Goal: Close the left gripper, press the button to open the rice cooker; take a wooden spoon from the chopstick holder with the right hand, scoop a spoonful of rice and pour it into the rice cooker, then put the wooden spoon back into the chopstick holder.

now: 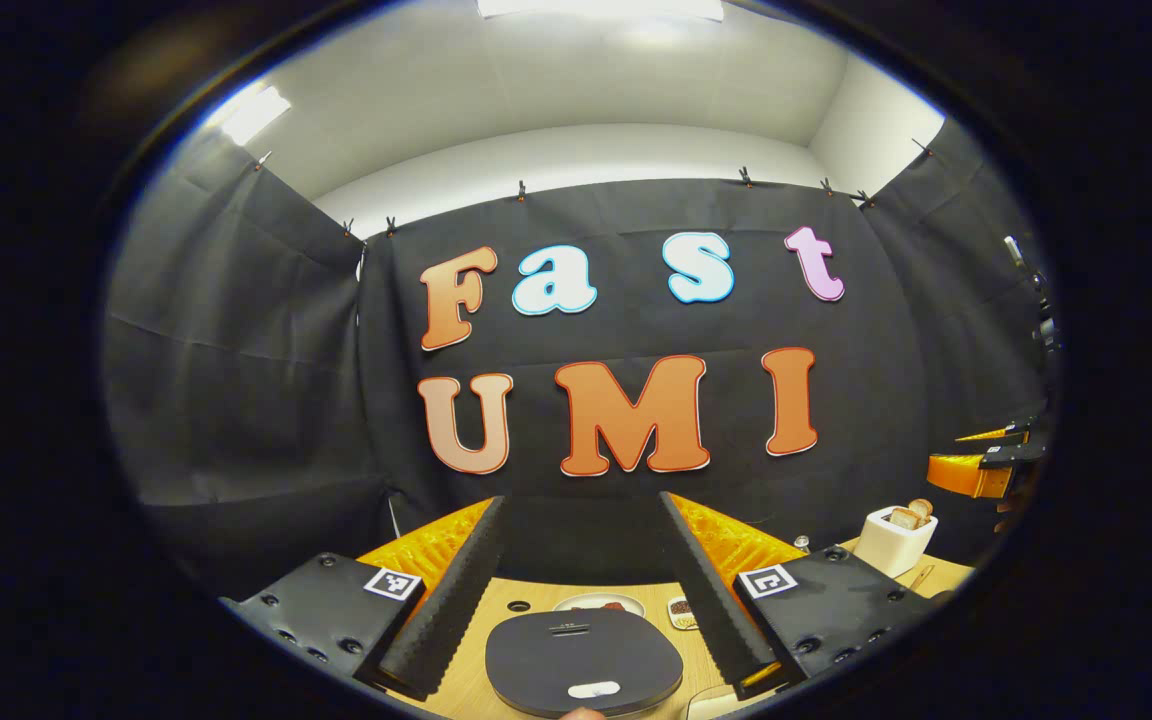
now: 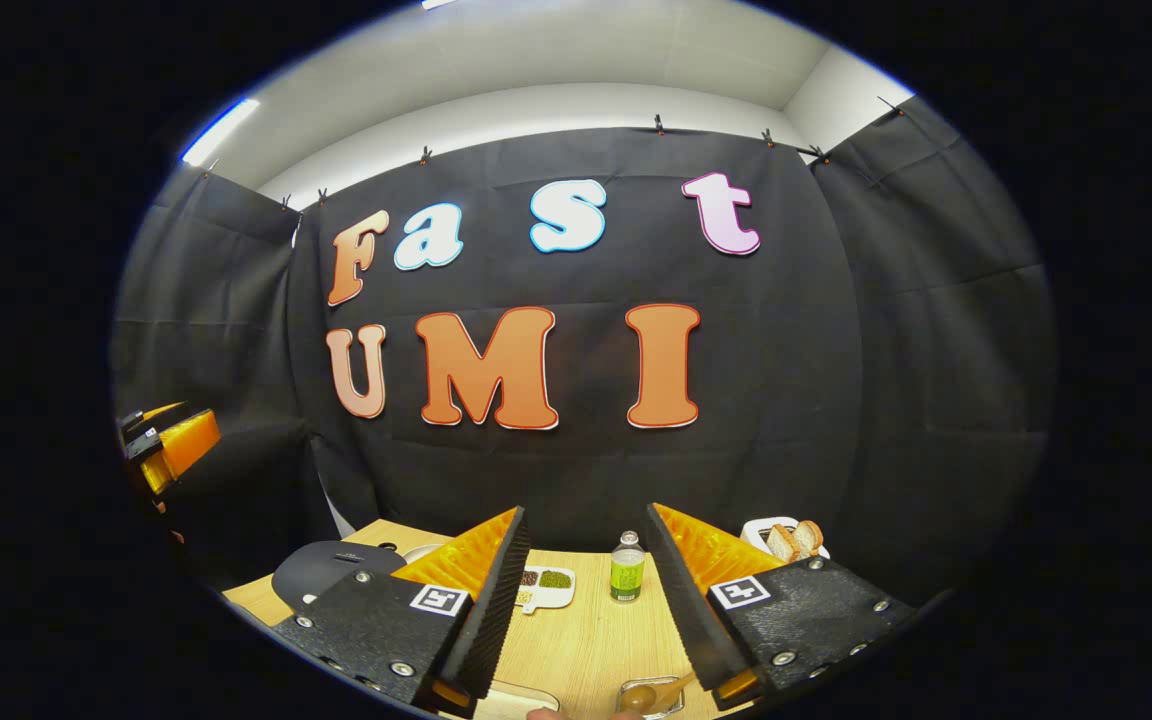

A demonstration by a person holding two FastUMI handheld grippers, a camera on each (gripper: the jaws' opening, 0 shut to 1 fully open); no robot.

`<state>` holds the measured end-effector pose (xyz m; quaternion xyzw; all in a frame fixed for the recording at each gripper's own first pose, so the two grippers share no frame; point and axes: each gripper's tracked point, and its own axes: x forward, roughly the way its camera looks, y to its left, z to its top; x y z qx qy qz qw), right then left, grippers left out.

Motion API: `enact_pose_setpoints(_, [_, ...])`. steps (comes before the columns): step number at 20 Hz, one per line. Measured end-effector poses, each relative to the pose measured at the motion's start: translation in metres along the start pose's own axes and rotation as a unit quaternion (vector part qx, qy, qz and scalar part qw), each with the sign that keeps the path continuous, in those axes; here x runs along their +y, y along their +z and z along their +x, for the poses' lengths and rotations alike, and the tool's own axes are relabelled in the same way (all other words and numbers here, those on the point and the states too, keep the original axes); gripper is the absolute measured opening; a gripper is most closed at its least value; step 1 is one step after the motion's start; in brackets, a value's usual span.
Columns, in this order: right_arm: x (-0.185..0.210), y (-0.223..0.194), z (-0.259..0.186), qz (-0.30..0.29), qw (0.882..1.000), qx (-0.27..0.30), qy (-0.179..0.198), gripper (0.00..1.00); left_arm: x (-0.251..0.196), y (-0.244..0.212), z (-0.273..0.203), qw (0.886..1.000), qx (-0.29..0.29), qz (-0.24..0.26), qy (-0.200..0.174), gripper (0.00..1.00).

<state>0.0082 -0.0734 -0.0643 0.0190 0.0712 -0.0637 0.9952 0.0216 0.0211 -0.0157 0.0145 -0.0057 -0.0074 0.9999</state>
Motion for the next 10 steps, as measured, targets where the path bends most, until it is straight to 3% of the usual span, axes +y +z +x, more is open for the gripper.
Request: enact_pose_setpoints(10, [0.0061,-0.0070,0.0040,-0.001,1.000,0.008,0.006,0.83,-0.0035,-0.0037,0.0018,1.000,-0.001,0.005,-0.005,0.96])
